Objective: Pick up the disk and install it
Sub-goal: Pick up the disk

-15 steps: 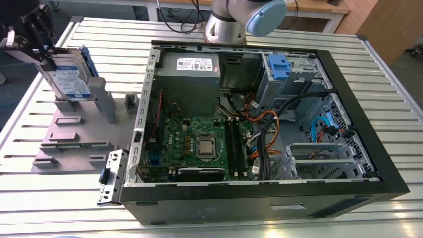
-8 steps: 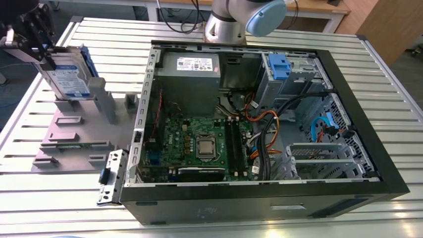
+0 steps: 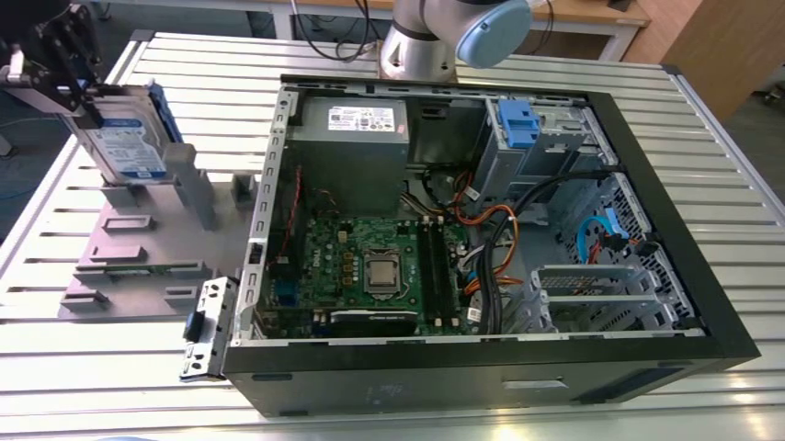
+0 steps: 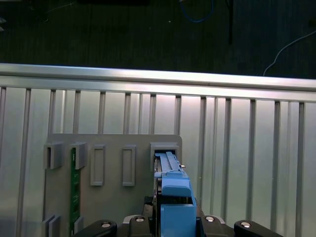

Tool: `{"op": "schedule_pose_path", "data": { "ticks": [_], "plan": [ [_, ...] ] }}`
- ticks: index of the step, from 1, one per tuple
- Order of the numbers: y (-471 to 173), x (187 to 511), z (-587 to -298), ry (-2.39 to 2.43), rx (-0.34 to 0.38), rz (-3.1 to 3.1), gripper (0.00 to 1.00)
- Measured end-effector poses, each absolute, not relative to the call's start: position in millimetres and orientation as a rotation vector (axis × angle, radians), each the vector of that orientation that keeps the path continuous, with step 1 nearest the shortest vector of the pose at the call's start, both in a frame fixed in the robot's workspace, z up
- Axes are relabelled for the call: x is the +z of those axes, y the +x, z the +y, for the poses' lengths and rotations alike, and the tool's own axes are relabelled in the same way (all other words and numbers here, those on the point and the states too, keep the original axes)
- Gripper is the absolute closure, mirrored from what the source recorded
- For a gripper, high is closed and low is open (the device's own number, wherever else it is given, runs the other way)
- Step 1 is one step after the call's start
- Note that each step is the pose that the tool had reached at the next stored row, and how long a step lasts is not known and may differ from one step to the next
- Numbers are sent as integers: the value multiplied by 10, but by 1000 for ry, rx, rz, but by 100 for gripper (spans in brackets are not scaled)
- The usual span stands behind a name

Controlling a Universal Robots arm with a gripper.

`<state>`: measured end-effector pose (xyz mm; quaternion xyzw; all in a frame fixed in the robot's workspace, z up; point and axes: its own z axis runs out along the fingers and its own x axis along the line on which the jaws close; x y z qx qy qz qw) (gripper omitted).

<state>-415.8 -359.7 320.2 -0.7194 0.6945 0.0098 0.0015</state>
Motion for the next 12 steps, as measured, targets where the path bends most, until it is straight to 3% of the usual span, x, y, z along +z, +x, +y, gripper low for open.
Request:
{"op": "schedule_pose_path", "data": {
  "ticks": [12],
  "plan": [
    [-4158,3236,-3597,-2258,31,2180,64]
  ]
}}
